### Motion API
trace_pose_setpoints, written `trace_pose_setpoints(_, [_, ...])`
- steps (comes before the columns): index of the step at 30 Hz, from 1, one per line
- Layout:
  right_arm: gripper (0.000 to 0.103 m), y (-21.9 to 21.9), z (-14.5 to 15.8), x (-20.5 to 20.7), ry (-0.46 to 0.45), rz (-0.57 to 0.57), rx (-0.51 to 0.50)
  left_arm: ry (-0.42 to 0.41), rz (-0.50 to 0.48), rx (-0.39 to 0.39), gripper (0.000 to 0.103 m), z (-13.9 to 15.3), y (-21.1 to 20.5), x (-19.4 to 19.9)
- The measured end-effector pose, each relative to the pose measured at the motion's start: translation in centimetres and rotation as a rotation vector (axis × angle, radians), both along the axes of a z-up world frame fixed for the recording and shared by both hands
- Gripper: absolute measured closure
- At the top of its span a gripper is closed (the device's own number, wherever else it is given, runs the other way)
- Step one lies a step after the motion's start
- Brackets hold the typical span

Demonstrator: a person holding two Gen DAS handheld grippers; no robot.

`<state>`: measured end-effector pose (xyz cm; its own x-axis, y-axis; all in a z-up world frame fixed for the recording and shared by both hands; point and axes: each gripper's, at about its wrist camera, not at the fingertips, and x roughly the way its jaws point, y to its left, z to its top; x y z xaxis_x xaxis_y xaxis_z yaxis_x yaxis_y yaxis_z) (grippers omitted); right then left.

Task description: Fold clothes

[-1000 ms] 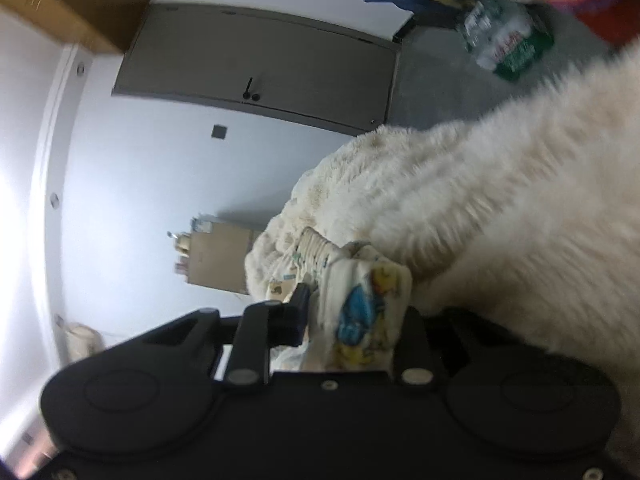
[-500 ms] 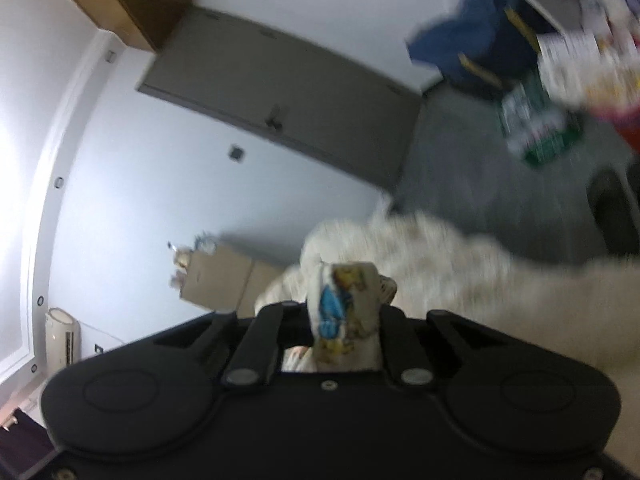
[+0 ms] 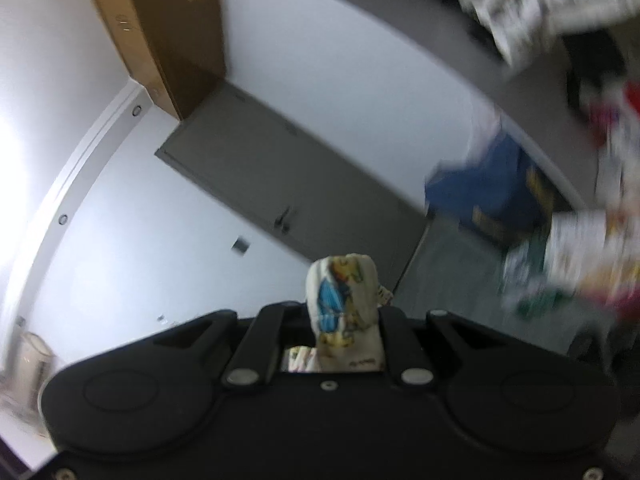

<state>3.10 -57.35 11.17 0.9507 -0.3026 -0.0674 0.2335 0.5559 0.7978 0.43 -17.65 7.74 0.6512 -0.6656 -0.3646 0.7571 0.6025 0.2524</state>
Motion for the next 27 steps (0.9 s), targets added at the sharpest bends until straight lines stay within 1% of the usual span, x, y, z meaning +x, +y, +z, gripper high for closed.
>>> trace_pose_setpoints(2, [0.095,-0.8,1.5,-0.4,0.014,-0.021,-0.051,0.056,0.067,-0.078,0.044,1.6,4.5,0.5])
trace_pose_setpoints(3, [0.095,-0.5,2.0,-0.3,0.027,-0.021,-0.082,0.068,0.093,-0.099,0.042,2.0,5.9,0.7])
trace_pose_setpoints(5, [0.095,0.0,3.0,0.0,0.054,-0.019,-0.144,0.104,0.223,-0.160,0.036,3.2,13.0,2.6])
trace_pose_setpoints(6, [0.095,0.3,3.5,0.2,0.068,-0.018,-0.175,0.138,0.288,-0.184,0.033,3.3,16.4,4.0])
trace_pose_setpoints(8, [0.095,1.5,3.9,0.7,0.080,-0.010,-0.221,0.201,0.415,-0.223,0.027,3.2,23.4,7.0])
trace_pose_setpoints(10, [0.095,3.3,4.3,1.5,0.095,0.010,-0.285,0.311,0.521,-0.300,0.026,2.1,29.1,10.9])
trace_pose_setpoints(11, [0.094,4.5,4.1,2.1,0.096,0.049,-0.299,0.369,0.573,-0.340,0.026,1.5,31.9,12.9])
trace_pose_setpoints(12, [0.094,5.7,4.0,2.7,0.097,0.091,-0.310,0.437,0.595,-0.387,0.026,0.5,34.0,14.6])
trace_pose_setpoints(14, [0.094,7.4,3.5,3.4,0.104,0.149,-0.341,0.638,0.618,-0.557,0.026,-3.6,39.1,19.0])
trace_pose_setpoints(16, [0.094,8.6,3.1,3.8,0.110,0.185,-0.364,0.784,0.607,-0.694,0.026,-7.2,41.6,21.9])
trace_pose_setpoints(18, [0.094,10.1,2.4,4.3,0.126,0.224,-0.403,0.868,0.588,-0.799,0.026,-10.2,43.0,23.6])
trace_pose_setpoints(19, [0.094,10.9,2.1,4.4,0.130,0.242,-0.417,0.905,0.588,-0.840,0.026,-11.6,43.4,24.4])
trace_pose_setpoints(20, [0.094,11.4,2.0,4.6,0.134,0.256,-0.429,0.940,0.589,-0.879,0.028,-13.0,43.7,25.2])
trace_pose_setpoints(21, [0.094,11.9,1.9,4.7,0.139,0.268,-0.441,0.950,0.589,-0.889,0.028,-13.5,43.5,25.0])
trace_pose_setpoints(22, [0.094,12.1,2.0,4.7,0.141,0.273,-0.446,0.973,0.562,-0.905,0.046,-14.0,43.0,25.3])
trace_pose_setpoints(23, [0.094,12.7,2.0,4.9,0.147,0.281,-0.464,0.998,0.531,-0.922,0.074,-14.5,42.6,25.7])
trace_pose_setpoints(24, [0.094,13.2,2.0,5.1,0.151,0.285,-0.482,1.023,0.500,-0.939,0.083,-15.0,42.1,26.0])
trace_pose_setpoints(25, [0.094,13.7,2.2,5.2,0.154,0.285,-0.494,1.035,0.474,-0.928,0.089,-14.9,41.5,26.4])
trace_pose_setpoints(26, [0.094,14.0,2.3,5.3,0.155,0.287,-0.499,1.019,0.460,-0.903,0.091,-14.4,40.9,26.5])
trace_pose_setpoints(27, [0.094,14.5,2.5,5.3,0.153,0.291,-0.504,1.002,0.454,-0.901,0.092,-14.1,40.8,26.6])
